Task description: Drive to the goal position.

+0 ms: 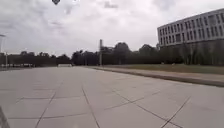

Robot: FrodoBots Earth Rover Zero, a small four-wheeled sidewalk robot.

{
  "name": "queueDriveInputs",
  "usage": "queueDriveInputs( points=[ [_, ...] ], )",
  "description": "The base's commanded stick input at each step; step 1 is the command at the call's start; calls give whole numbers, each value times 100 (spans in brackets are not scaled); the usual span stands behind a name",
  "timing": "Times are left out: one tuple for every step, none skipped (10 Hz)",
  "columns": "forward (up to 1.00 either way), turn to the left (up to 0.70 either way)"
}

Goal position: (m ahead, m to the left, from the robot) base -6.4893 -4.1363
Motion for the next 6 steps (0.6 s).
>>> queueDriveInputs(
  points=[
    [0, -70],
    [0, -70],
    [0, -70],
    [0, -70],
    [0, -70],
    [0, -70]
  ],
)
